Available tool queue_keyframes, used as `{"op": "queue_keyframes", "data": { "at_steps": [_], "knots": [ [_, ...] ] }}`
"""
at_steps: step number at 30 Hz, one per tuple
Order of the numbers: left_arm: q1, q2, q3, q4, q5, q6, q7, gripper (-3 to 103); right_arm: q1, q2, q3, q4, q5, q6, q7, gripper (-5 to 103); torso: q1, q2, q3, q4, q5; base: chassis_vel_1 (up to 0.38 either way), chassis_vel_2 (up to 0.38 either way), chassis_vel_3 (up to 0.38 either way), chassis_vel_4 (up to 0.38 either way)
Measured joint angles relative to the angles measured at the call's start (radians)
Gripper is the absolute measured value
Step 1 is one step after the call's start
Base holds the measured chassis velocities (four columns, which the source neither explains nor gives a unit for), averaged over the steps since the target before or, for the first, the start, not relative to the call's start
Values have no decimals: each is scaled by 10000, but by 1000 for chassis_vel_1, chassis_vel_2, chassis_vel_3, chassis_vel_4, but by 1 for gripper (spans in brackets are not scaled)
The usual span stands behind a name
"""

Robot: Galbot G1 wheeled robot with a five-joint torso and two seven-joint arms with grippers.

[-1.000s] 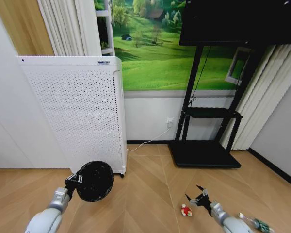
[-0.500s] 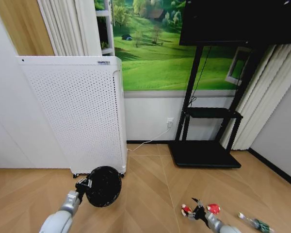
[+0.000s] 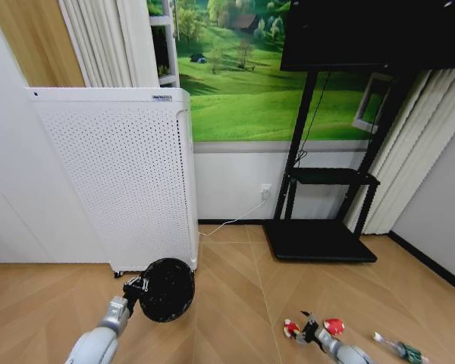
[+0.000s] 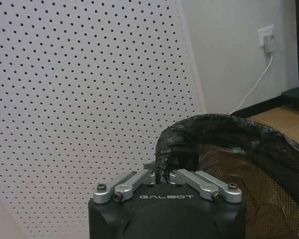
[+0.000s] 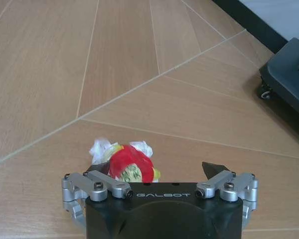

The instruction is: Pick up the trash bin and place the garbage on the floor into it.

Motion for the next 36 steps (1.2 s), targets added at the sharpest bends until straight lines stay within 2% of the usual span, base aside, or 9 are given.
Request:
{"op": "queue_keyframes", "data": {
  "at_steps": [19, 21, 24, 26, 30, 31, 32, 33, 36],
  "knots": [
    [-60, -107, 96, 221, 96, -27, 6, 6, -46, 282, -182, -372, -424, 257, -93, 100, -1, 0, 0, 1, 0, 0, 0, 0, 0],
    [-46, -111, 83, 223, 96, -37, 7, 6, -4, 314, -193, -450, -460, 274, -110, 103, -1, 0, 0, 1, 0, 0, 0, 0, 0],
    [-18, -119, 66, 235, 96, -55, 11, 6, 67, 356, -193, -624, -638, 432, -176, 95, 0, 0, -1, 0, -1, 0, 0, 0, 0],
    [-6, -130, 57, 261, 95, -76, 13, 6, 87, 361, -156, -698, -768, 559, -282, 84, -1, 0, -1, 0, 0, 0, 0, 0, 0],
    [-1, -153, 55, 286, 110, -92, 15, 6, 91, 364, -118, -715, -761, 591, -333, 79, -1, 0, 0, -1, -1, 0, 0, 0, 0],
    [1, -166, 55, 308, 143, -115, 18, 6, 94, 370, -93, -716, -734, 602, -346, 68, -1, 0, 0, -1, -1, 0, 0, 0, 0],
    [5, -180, 61, 326, 169, -122, 18, 6, 94, 375, -77, -708, -691, 602, -356, 62, 0, 0, 0, 0, 0, 0, 0, 0, 0],
    [5, -180, 61, 326, 169, -122, 18, 6, 94, 375, -77, -708, -691, 602, -356, 62, 0, 0, 0, 0, 0, 0, 0, 0, 0],
    [7, -193, 76, 347, 198, -140, 21, 6, 96, 388, -45, -697, -636, 603, -372, 46, 0, 0, 0, -1, -1, 0, 0, 0, 0]
  ]
}}
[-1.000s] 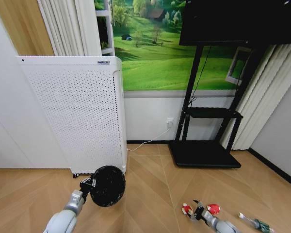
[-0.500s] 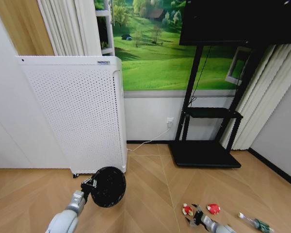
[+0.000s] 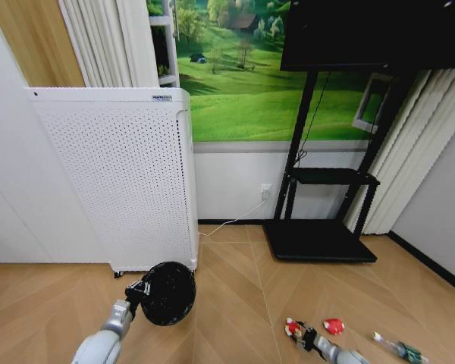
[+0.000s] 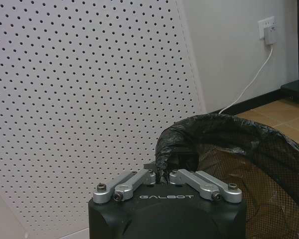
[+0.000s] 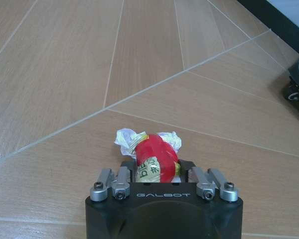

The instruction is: Pick up the trash bin and place the garbage on the floor into it.

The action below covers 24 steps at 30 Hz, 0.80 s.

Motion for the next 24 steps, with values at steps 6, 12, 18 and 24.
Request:
{"op": "queue_keyframes", "data": {
  "at_steps": [6, 12, 18, 24],
  "knots": [
    [0, -1, 0, 5, 1, -3, 3, 6, 0, 4, 18, -3, 6, 4, -7, 41, 0, 0, 0, 0, 0, 0, 0, 0, 0],
    [-19, 0, -3, 67, 17, -30, 10, 6, -15, 9, 64, -3, 19, 18, -15, 30, 0, 0, 0, 1, 0, 0, 0, 0, 0],
    [-620, -157, 331, 327, 13, -32, 9, 6, -427, -387, 608, 1196, 494, -7, -18, 30, 0, 0, 0, 2, -1, 0, 0, 0, 0],
    [-2440, -493, 1550, 885, -185, 233, -156, 6, -1560, -1455, 1939, 4292, 1852, -98, -93, 30, 0, 0, 0, -2, 1, 0, 0, 0, 0]
  ]
}}
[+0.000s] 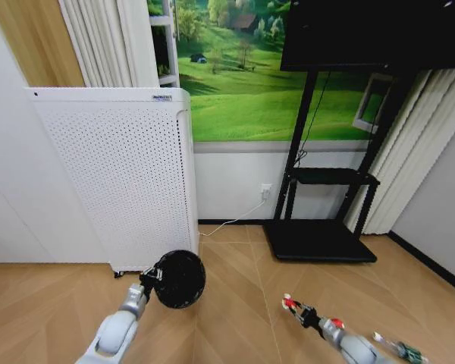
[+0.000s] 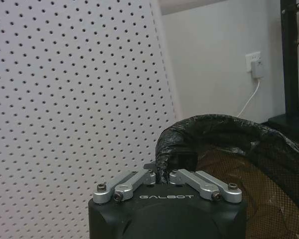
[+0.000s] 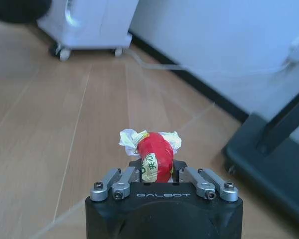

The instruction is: Pick up the trash bin and place the garbage on the floor into it.

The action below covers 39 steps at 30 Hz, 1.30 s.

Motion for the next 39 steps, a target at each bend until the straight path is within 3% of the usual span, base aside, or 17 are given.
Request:
{"op": "queue_keyframes", "data": {
  "at_steps": [9, 19, 22, 28, 39],
  "knots": [
    [-535, -505, 938, 416, -106, 119, -175, 6, -668, -580, 848, 2075, 897, 164, -267, 30, 0, 0, 1, 7, 1, 0, 0, 0, 0],
    [-827, -1225, 1645, 950, 52, 120, -227, 6, -956, -406, 899, 3617, 1658, 375, -454, 30, 0, 0, 0, 2, 2, 0, 0, 0, 0],
    [-1085, -1685, 1961, 1311, 145, 89, -267, 6, -1051, -314, 697, 4412, 1835, 509, -610, 30, 0, 0, 0, 2, 2, 0, 0, 0, 0],
    [-1322, -1988, 2266, 1542, 186, 83, -338, 6, -880, -201, 338, 4852, 1814, 519, -647, 30, 0, 0, 0, 0, -1, 0, 0, 0, 0],
    [-1420, -2272, 2655, 1723, 355, 75, -343, 6, 82, 232, -626, 4459, 1687, 502, -607, 30, 0, 0, 0, 3, 0, 0, 0, 0, 0]
  ]
}}
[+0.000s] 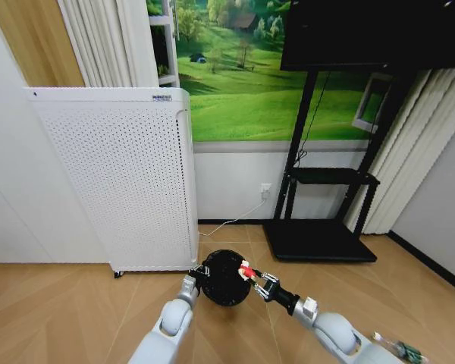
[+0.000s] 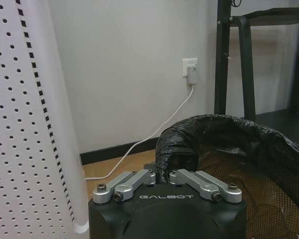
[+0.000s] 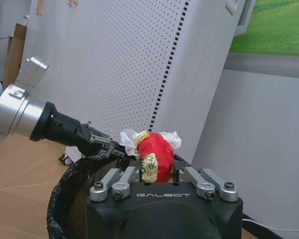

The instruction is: Pick up the trash bin and place the garbage on the floor into it.

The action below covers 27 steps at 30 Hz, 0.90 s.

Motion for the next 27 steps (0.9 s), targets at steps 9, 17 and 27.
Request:
{"op": "queue_keyframes", "data": {
  "at_steps": [9, 17, 27],
  "knots": [
    [0, -68, 165, -23, 98, 0, 12, 6, 149, 178, -95, -242, -43, -117, 161, 44, 0, 0, 0, -1, 0, 0, 0, 0, 0],
    [-11, -66, 185, -57, 120, 0, 44, 6, 116, 162, 46, -244, -21, -152, 178, 72, -1, 0, 0, -1, 0, 0, 0, 0, 0],
    [162, 105, -33, -487, 83, 40, 62, 6, 14, 360, 403, -214, 29, -354, 511, 100, -1, 0, 0, -1, -1, 0, 0, 0, 0]
  ]
}}
